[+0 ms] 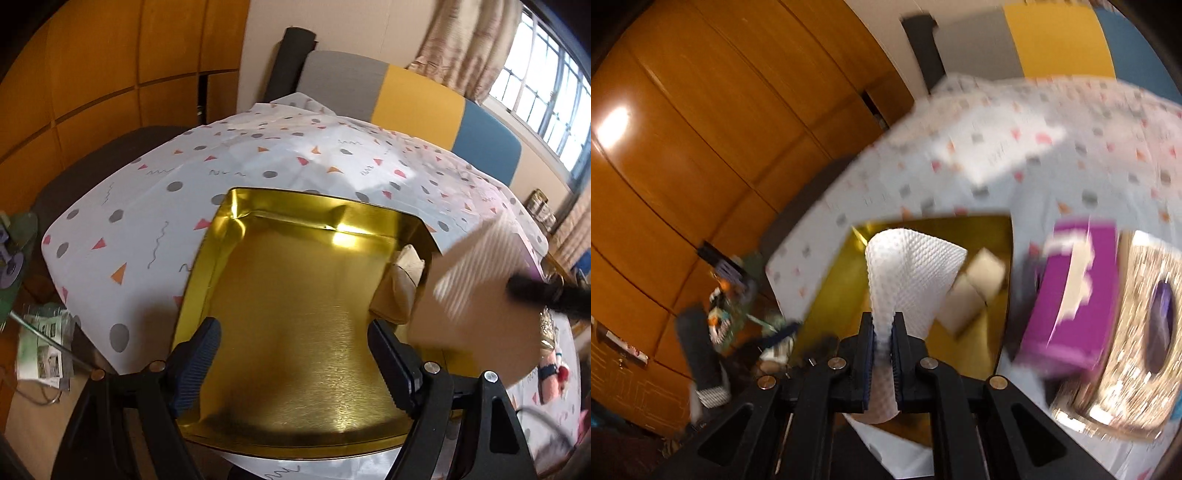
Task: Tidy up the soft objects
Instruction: 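Carry the white towel to the gold tray and release it with the right tool, then grasp the white sponge with the left tool while the right tool moves to the scrunchie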
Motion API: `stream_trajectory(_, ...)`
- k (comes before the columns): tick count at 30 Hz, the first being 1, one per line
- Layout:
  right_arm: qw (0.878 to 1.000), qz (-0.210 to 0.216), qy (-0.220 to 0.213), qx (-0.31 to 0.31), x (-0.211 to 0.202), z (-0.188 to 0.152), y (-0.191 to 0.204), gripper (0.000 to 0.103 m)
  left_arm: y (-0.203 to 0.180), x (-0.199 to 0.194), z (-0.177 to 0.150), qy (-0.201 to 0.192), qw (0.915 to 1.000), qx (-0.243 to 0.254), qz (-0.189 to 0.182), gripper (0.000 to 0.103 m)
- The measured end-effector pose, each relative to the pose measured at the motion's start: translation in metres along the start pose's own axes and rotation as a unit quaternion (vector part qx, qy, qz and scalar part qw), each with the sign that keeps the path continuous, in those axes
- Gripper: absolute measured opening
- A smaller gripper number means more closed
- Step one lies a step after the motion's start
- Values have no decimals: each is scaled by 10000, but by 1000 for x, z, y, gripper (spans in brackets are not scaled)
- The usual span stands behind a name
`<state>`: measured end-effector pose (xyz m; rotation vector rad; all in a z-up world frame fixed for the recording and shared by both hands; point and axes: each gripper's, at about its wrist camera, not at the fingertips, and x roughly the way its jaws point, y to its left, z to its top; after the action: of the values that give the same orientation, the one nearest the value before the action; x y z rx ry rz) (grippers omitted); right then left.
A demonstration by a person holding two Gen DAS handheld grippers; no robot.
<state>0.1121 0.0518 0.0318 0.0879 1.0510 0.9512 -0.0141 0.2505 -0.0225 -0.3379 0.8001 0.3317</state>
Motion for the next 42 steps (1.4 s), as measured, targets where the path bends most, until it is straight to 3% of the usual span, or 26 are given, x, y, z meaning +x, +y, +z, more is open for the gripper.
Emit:
stream_trajectory(7, 9877, -1384, 698, -222, 57, -20, -13, 9, -6, -2, -1, -13, 9999, 100, -69, 82)
stream_trajectory(9, 9837, -1612, 749, -275, 63, -25, -15, 18, -7, -2, -3, 12, 9999, 125, -97, 82)
stream_trajectory(11, 9828, -1661, 725, -360, 64, -27, -15, 38, -8, -2, -3, 17, 9998, 141, -108, 82)
stream_trajectory(16, 9831, -1705, 459, -487, 48, -31, -8, 43, -12, -5, -3, -31, 9997, 183, -163, 82)
stream_trajectory(30, 9814, -1696, -547, -717, -38, -50, -9, 43, -37, -24, 0, -270, 9976, 572, -269, 82)
stream_trajectory(42, 9656, -2324, -1162, 115, -111, -65, -79, 43, -69, -36, -5, -346, 9930, 1045, -421, 88)
